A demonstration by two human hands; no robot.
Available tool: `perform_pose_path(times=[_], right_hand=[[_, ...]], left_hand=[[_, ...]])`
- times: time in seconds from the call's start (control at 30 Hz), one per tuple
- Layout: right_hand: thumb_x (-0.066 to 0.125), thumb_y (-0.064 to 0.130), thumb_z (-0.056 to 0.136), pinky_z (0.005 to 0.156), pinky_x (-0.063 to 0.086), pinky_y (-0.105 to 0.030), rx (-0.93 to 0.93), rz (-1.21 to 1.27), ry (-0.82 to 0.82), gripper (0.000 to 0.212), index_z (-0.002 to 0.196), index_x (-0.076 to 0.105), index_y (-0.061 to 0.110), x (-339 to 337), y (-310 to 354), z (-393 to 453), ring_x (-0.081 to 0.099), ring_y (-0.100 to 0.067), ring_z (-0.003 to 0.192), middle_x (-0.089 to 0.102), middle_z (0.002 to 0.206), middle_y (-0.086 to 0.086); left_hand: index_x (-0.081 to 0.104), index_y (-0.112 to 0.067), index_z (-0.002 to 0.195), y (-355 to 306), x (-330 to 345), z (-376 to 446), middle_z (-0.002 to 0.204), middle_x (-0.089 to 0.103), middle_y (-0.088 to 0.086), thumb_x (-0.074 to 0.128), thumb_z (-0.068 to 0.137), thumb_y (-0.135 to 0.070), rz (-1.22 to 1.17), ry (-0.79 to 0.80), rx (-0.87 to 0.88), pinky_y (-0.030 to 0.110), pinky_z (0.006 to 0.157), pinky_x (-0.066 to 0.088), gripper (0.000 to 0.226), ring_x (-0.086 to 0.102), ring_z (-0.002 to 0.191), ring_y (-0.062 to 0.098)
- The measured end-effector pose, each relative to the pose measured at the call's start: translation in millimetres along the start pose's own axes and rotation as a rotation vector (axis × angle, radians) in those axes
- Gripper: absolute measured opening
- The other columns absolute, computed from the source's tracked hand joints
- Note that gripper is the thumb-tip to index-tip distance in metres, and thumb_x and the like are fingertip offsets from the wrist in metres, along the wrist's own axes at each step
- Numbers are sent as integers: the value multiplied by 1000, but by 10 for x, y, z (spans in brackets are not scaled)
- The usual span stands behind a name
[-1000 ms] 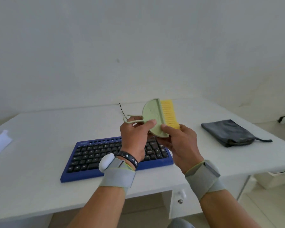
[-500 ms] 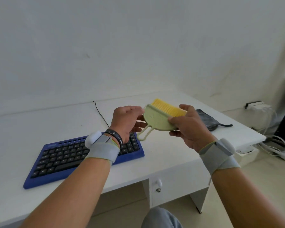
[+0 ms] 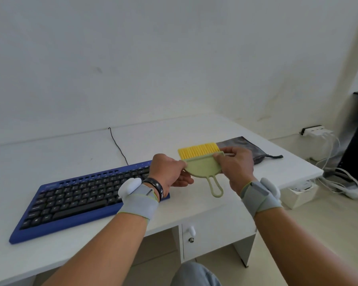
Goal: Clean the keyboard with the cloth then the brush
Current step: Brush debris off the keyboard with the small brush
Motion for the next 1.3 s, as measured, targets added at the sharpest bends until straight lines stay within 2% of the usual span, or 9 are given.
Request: perform_pose_path(times=[0.1, 0.2, 0.33, 0.5, 0.6, 0.77, 0.87, 0.97, 1.3], right_hand=[[71, 16, 83, 69, 56, -30, -59, -194, -15, 16, 98, 76, 12, 48, -86, 19, 66, -20, 75, 71, 84, -6], [66, 26, 84, 80, 54, -35, -96, -385, 0, 23, 103, 75, 15, 111, -130, 46, 64, -30, 92, 70, 98, -12], [60, 27, 89, 75, 43, -31, -141, -620, 11, 21, 98, 73, 13, 129, -124, 55, 57, -33, 91, 68, 98, -11], [59, 25, 90, 75, 35, -29, -67, -682, 21, 21, 101, 65, 9, 156, -212, 94, 54, -35, 103, 61, 113, -14], [61, 24, 88, 73, 36, -30, -96, -721, 7, 18, 91, 70, 10, 155, -216, 90, 48, -30, 82, 65, 103, -13], [61, 25, 88, 73, 41, -31, -125, -754, 9, 18, 85, 72, 11, 168, -221, 96, 49, -29, 78, 65, 88, -9], [61, 26, 87, 71, 44, -32, -135, -782, 7, 23, 71, 67, 11, 187, -260, 95, 57, -32, 80, 61, 76, -6], [60, 26, 86, 68, 40, -31, -136, -785, -8, 27, 65, 62, 9, 198, -287, 100, 53, -32, 76, 58, 72, -6], [61, 24, 89, 79, 43, -35, -177, -794, -24, 17, 86, 71, 11, 196, -284, 101, 53, -30, 87, 65, 91, -8]], left_hand=[[61, 17, 97, 61, -16, 83, 66, 69, 26, 60, 90, -1, 139, -30, -22, 24, 39, 48, 19, 67, 47, 28], [57, 15, 103, 78, -14, 172, 65, 70, 24, 57, 88, -3, 289, -43, -32, 19, 37, 38, 23, 62, 41, 24], [55, 10, 92, 41, 27, 227, 70, 71, 26, 51, 88, -1, 464, -54, 3, 16, 35, 32, 13, 49, 32, 18], [44, -3, 70, 31, 78, 295, 79, 72, 27, 50, 89, 1, 625, -32, -6, 25, 48, 40, 20, 59, 53, 28], [51, 0, 78, 84, 100, 382, 66, 72, 19, 57, 85, -3, 718, -48, 8, 38, 61, 60, 10, 72, 65, 31], [57, 4, 96, 90, 150, 417, 85, 72, 16, 67, 81, -4, 876, -32, 53, 43, 77, 61, 20, 71, 85, 31], [56, 0, 89, 79, 166, 405, 89, 71, 15, 62, 82, -3, 902, -56, 72, 37, 66, 60, 9, 70, 79, 28], [40, -11, 69, 85, 183, 423, 94, 66, 13, 60, 83, -1, 950, -118, 105, 27, 42, 37, 26, 64, 74, 26], [40, -11, 71, 60, 211, 386, 81, 53, 8, 64, 82, 1, 1043, -142, 143, 29, 51, 38, 29, 67, 88, 29]])
Point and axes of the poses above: each hand's wrist, its own z-axis towards the middle knuckle, its own x-axis out of the palm, y = z × x, the point moved 3 cm from there along z, towards the middle knuckle
